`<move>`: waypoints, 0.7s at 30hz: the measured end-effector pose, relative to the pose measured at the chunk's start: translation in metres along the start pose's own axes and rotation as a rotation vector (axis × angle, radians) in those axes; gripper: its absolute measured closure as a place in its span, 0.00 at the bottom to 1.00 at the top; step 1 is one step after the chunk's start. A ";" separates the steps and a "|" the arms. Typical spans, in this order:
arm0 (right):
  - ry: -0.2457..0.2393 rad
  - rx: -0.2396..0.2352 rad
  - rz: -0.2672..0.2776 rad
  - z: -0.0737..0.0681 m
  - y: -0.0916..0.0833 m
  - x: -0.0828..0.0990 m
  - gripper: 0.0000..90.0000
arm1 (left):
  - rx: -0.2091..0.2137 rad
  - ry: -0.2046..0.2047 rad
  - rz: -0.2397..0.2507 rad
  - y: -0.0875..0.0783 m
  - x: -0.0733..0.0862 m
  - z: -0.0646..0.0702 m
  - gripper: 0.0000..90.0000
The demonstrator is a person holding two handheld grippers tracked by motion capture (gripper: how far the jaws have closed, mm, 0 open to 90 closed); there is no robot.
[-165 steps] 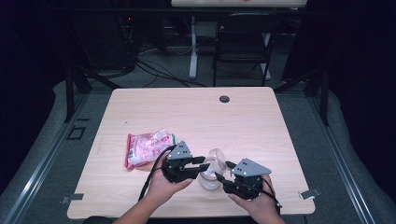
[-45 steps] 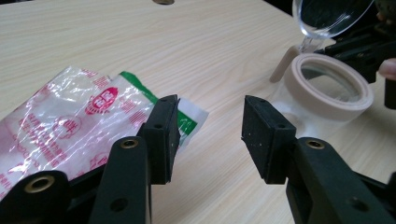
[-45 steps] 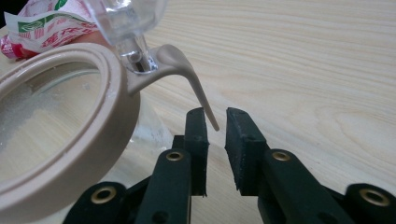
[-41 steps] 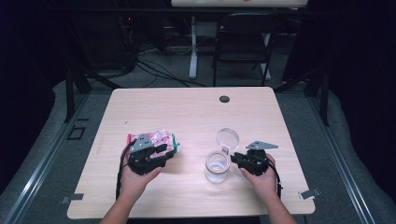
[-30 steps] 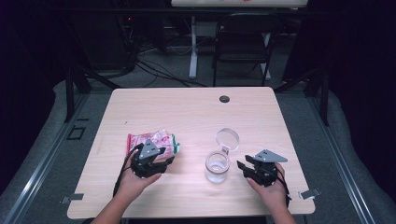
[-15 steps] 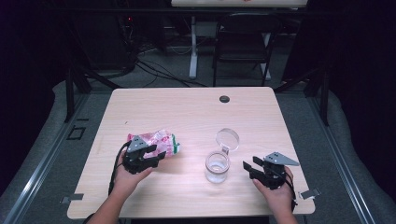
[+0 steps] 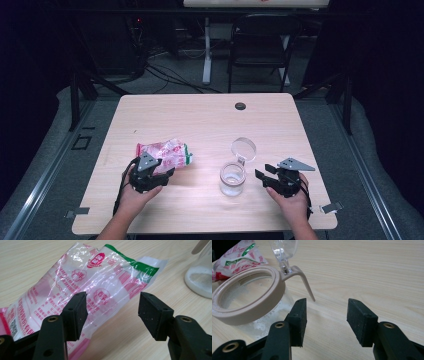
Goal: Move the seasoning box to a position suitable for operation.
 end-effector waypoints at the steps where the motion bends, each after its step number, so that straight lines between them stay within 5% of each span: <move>1: 0.006 -0.003 0.010 -0.001 0.001 -0.002 0.56 | -0.008 0.002 0.002 -0.001 0.001 0.000 0.45; 11: -0.010 -0.026 -0.005 -0.007 0.007 -0.006 0.56 | -0.045 0.011 -0.006 -0.003 0.007 -0.002 0.45; 21: -0.021 -0.020 -0.020 -0.007 0.006 -0.002 0.56 | -0.071 0.100 -0.044 0.009 0.002 0.010 0.43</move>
Point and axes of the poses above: each handheld gripper's, and its own axes: y roughly forward along the jaws, x roughly out of its underside, z roughly to its right, the point moved 10 cm from there along y, roughly forward along the jaws, and after that the axes turned 15 degrees about -z, right-handed, at the moved point
